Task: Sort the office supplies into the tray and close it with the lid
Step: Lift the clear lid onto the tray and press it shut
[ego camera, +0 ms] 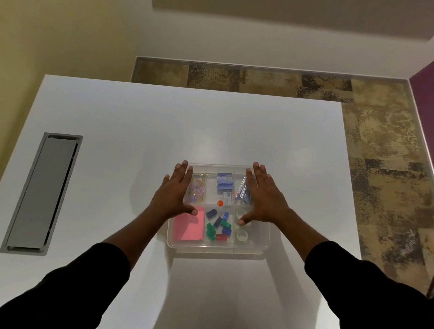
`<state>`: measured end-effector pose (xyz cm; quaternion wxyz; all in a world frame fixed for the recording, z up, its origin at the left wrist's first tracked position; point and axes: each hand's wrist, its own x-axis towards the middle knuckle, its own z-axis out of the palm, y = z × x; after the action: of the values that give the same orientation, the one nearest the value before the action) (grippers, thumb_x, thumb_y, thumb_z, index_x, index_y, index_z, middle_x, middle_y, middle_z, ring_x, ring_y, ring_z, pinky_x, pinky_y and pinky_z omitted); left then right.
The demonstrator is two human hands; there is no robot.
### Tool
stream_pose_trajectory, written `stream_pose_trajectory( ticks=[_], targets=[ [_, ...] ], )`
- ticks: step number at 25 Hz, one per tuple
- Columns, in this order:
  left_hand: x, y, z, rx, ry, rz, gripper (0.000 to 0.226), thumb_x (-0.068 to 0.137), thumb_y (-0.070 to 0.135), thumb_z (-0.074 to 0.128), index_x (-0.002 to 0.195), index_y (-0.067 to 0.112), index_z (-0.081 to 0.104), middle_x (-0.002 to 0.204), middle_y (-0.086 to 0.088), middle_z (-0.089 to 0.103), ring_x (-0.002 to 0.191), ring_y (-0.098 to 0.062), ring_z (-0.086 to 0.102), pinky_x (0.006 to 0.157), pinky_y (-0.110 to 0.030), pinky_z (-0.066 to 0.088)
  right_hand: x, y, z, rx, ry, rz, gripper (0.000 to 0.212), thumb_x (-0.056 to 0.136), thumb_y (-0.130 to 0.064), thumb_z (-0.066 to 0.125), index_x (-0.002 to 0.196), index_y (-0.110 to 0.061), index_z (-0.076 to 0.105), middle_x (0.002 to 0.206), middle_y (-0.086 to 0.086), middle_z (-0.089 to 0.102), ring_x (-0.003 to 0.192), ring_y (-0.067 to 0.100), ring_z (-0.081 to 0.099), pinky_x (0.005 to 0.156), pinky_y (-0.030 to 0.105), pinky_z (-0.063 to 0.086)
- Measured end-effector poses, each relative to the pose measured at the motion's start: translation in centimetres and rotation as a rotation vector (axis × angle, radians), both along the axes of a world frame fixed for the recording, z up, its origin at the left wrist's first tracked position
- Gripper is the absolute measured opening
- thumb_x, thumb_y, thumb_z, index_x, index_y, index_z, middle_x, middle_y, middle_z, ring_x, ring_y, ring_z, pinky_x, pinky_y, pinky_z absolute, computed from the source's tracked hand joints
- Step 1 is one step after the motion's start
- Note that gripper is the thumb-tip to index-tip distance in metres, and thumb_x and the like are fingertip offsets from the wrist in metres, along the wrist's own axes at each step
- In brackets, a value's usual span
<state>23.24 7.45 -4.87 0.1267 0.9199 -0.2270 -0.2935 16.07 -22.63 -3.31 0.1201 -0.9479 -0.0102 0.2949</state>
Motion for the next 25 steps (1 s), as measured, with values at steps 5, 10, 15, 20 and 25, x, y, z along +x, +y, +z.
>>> stream_pose_trajectory(
  ticks=[5,10,15,20,25],
  targets=[
    [-0.8,0.5,0.5,-0.006,-0.093,-0.003,0.144,0.074,0.067,0.085,0.169,0.01,-0.007,0.179,-0.011,-0.015,0.166,-0.032,-0.013,0.136,-0.056,0.006,-0.9,-0.7,-0.1,0.04,-0.007,-0.018,0.167,0.059,-0.09,0.078,0.165,-0.012,-0.025,0.172,0.01,-0.037,0.159,0.031,-0.034,0.135,0.047,-0.006],
    [-3.0,3.3,0.4,0.002,0.002,0.042,0.143,0.078,0.062,0.085,0.168,0.008,-0.012,0.178,-0.011,-0.018,0.166,-0.03,-0.013,0.136,-0.056,0.009,-3.6,-1.8,0.1,0.008,0.047,-0.029,0.164,0.063,-0.096,0.068,0.162,-0.009,-0.03,0.162,0.008,-0.046,0.156,0.03,-0.037,0.133,0.045,-0.012],
    [-2.9,5.8,-0.2,0.078,0.019,-0.065,0.143,0.077,0.057,0.086,0.168,0.017,-0.016,0.175,-0.002,-0.026,0.166,-0.025,-0.012,0.135,-0.06,0.008,-4.6,-2.5,-0.3,0.038,0.089,0.008,0.167,0.064,-0.076,0.086,0.161,-0.009,-0.032,0.166,0.011,-0.044,0.156,0.029,-0.036,0.131,0.042,-0.009],
    [-3.2,5.1,0.6,0.117,-0.01,-0.069,0.142,0.077,0.058,0.086,0.168,0.014,-0.014,0.178,-0.006,-0.021,0.166,-0.027,-0.011,0.134,-0.059,0.01,-4.8,-2.7,-0.1,0.034,0.059,0.013,0.167,0.064,-0.074,0.088,0.162,-0.009,-0.03,0.169,0.011,-0.041,0.158,0.028,-0.034,0.128,0.039,-0.01],
    [-8.7,3.8,0.5,0.006,-0.052,0.085,0.114,0.097,0.063,0.062,0.168,0.003,-0.003,0.177,-0.019,-0.017,0.166,-0.039,-0.009,0.133,-0.059,0.011,-8.5,0.4,0.0,0.122,0.004,-0.085,0.142,0.085,-0.067,0.076,0.163,-0.007,-0.026,0.168,0.014,-0.04,0.158,0.031,-0.034,0.133,0.044,-0.004]
  ],
)
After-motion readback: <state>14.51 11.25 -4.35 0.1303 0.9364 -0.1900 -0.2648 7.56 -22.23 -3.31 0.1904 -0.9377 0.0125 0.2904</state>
